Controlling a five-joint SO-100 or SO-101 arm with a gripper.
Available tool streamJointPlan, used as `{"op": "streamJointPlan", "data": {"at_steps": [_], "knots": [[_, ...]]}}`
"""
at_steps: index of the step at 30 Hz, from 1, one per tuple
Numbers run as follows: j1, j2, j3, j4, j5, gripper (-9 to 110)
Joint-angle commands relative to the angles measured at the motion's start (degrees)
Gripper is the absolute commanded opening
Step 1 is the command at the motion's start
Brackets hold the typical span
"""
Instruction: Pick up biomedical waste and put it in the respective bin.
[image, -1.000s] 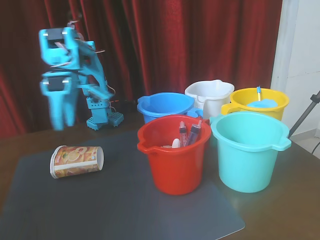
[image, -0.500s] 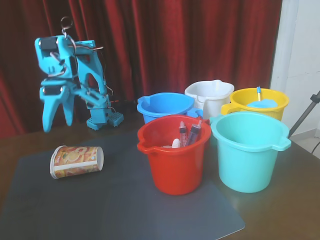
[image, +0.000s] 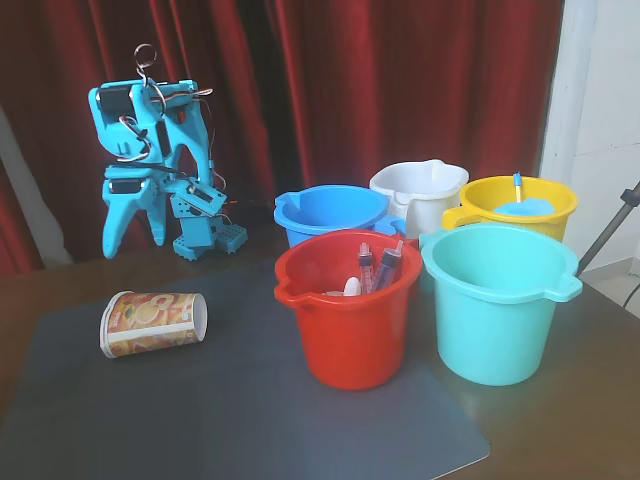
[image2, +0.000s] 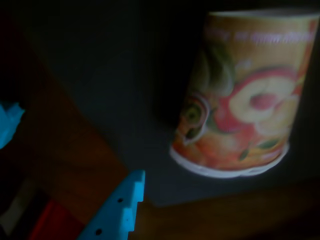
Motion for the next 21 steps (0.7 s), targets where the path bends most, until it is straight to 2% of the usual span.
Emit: {"op": "streamJointPlan", "data": {"at_steps": [1,12,16,21], "knots": [[-1.7,2.2,-0.5,0.6,0.3,60],[-6.8,-0.1,1.0,-9.4,5.8,57],[-6.3,-7.4,0.1,-13.8,5.1,47],[-6.3,-10.8,0.2,-17.1,4.6,45]]}}
